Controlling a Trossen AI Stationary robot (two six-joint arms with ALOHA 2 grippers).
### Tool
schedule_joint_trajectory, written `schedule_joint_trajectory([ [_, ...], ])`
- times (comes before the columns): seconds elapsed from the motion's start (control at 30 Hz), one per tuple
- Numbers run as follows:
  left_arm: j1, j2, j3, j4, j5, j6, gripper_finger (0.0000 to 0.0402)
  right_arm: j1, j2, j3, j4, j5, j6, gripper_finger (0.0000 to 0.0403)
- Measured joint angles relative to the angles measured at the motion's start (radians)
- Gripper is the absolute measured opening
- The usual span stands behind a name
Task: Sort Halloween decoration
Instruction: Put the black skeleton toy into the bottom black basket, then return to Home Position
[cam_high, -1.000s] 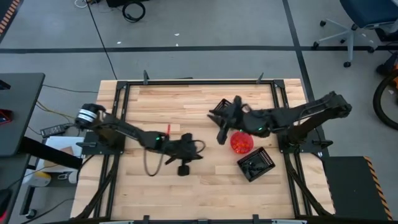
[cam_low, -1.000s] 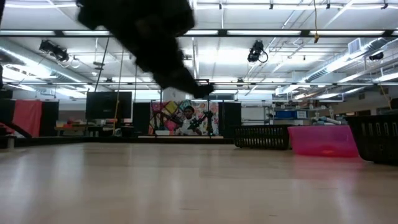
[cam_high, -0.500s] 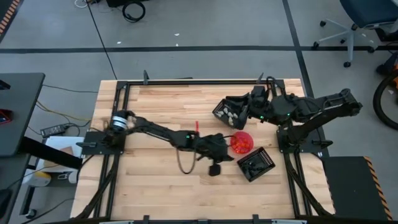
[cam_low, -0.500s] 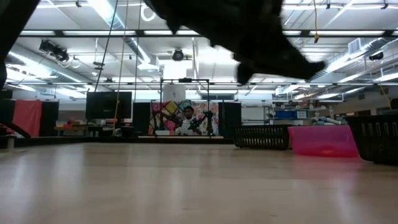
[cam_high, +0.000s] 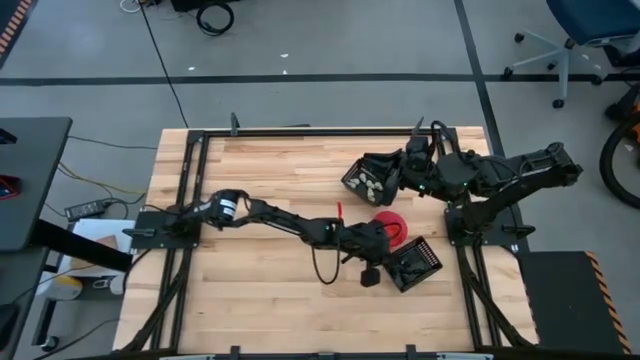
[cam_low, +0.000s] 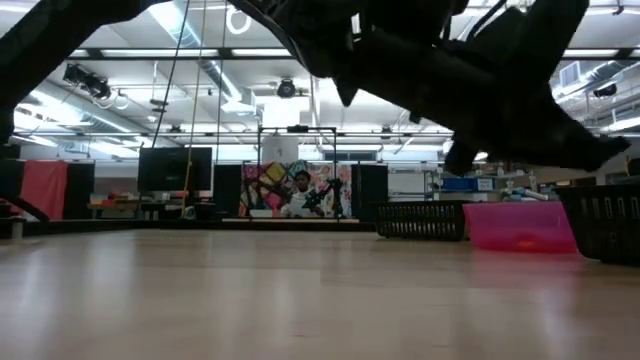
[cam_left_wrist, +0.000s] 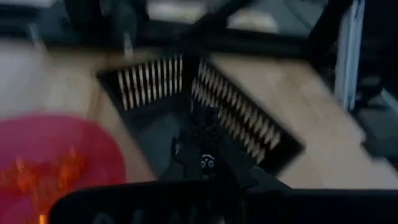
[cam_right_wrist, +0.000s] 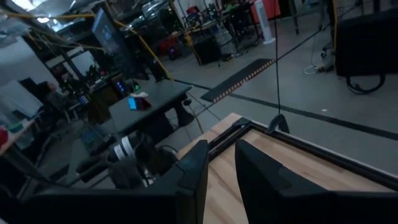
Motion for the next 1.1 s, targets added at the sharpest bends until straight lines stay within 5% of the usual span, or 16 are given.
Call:
schedule_joint_trajectory([
  [0.5, 0.012, 0.001, 0.015, -0.025, 0.170, -0.070, 0.0152, 0.008, -0.002, 0.000, 0.010, 0.030, -0.006, 0.0084],
  [0.8, 0.015, -0.136, 0.015, -0.347, 0.056, 0.152, 0.0136, 0.018, -0.041, 0.000, -0.037, 0.035, -0.033, 0.0082],
  [1.1, 0.015, -0.207, 0.013, -0.572, 0.052, 0.276, 0.0090, 0.024, -0.133, -0.017, -0.184, 0.021, 0.002, 0.0082],
])
